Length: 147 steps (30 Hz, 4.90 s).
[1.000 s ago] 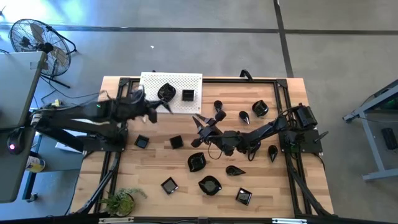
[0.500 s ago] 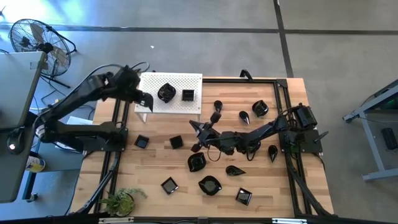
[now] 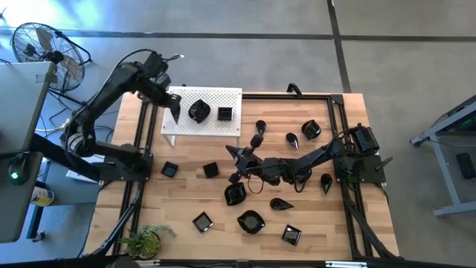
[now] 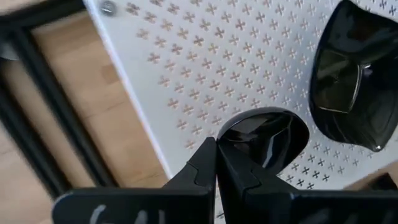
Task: Pick & Place Mini shaped plates
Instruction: Put the teardrop-shaped plate on the shelf, then stack the drop-shaped plate on top of the drop-shaped plate on the shelf
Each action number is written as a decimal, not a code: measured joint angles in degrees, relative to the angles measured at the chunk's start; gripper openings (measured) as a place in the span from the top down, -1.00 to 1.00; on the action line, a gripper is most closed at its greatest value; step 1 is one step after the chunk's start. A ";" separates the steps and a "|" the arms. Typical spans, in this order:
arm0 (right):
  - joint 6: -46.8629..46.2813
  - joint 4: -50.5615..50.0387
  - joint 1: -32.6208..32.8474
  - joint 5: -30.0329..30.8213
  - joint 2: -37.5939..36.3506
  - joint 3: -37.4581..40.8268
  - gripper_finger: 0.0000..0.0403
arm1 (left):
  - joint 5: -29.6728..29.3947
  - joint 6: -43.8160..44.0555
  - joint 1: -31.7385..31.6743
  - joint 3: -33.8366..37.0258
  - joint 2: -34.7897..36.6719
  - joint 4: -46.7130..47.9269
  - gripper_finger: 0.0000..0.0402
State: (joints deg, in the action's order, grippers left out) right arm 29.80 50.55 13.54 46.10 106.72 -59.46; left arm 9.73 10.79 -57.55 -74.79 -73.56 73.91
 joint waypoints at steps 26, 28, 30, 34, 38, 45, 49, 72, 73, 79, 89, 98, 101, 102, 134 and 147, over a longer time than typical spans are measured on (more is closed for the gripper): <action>-1.29 -0.20 -0.02 -3.46 0.02 0.00 1.00 | -1.61 -1.37 0.16 -1.76 -6.36 1.88 0.83; -1.29 -0.20 -0.02 -3.46 0.02 0.00 0.99 | -2.96 -1.52 0.16 -3.65 -6.36 2.60 0.73; -1.29 -0.20 -0.02 -3.46 0.02 0.00 0.99 | -3.17 -1.53 0.16 -5.47 -6.36 3.41 0.64; -1.29 -0.20 -0.02 -3.46 0.02 0.00 0.99 | -2.88 -1.86 0.16 -9.30 -6.31 4.39 0.51; -1.29 -0.19 -0.04 -3.45 0.02 0.00 0.99 | -0.74 -4.95 0.18 -10.55 -4.83 4.20 0.52; -1.31 -0.82 -0.02 -2.39 0.02 0.00 0.99 | 0.31 -6.77 6.89 0.72 10.03 -14.16 0.95; -1.70 -1.64 -0.05 -0.72 0.07 0.00 0.99 | 0.62 -3.09 13.39 13.70 22.72 -30.83 0.94; -59.31 -80.60 -13.51 -14.05 -32.03 0.00 0.91 | -7.29 -9.10 33.23 56.11 51.59 -73.42 0.99; -61.30 -83.38 -14.93 -14.79 -32.75 0.00 0.86 | -7.29 -9.10 33.22 56.11 51.54 -73.65 0.99; -64.98 -87.13 -24.33 -22.42 -31.91 0.86 0.52 | -7.33 -10.59 33.21 56.13 51.54 -73.83 1.00; -71.96 -65.62 -38.59 -36.75 -21.65 11.08 0.31 | -6.84 -10.57 33.21 56.17 51.55 -72.86 1.00; -73.31 -58.24 -40.65 -40.21 -10.40 11.07 0.51 | -6.77 -10.56 33.21 56.18 51.59 -72.43 1.00; -73.58 -55.72 -40.68 -40.88 -8.61 10.82 0.56 | -6.64 -10.54 33.21 56.18 51.57 -72.39 1.00; -73.85 -55.14 -40.68 -41.10 -8.27 10.80 0.58 | -6.64 -10.54 33.21 56.18 51.59 -72.39 1.00; -77.63 -42.56 -40.49 -39.46 -2.89 12.46 0.75 | -5.60 -10.46 33.19 56.18 51.57 -72.29 1.00; -75.75 -41.73 -40.39 -41.09 -2.84 12.48 0.88 | -5.30 -10.48 33.19 56.18 51.59 -72.26 1.00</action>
State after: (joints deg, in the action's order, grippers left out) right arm -45.94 8.82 -26.85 5.01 103.88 -46.98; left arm 4.43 0.32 -24.36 -18.62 -21.98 1.65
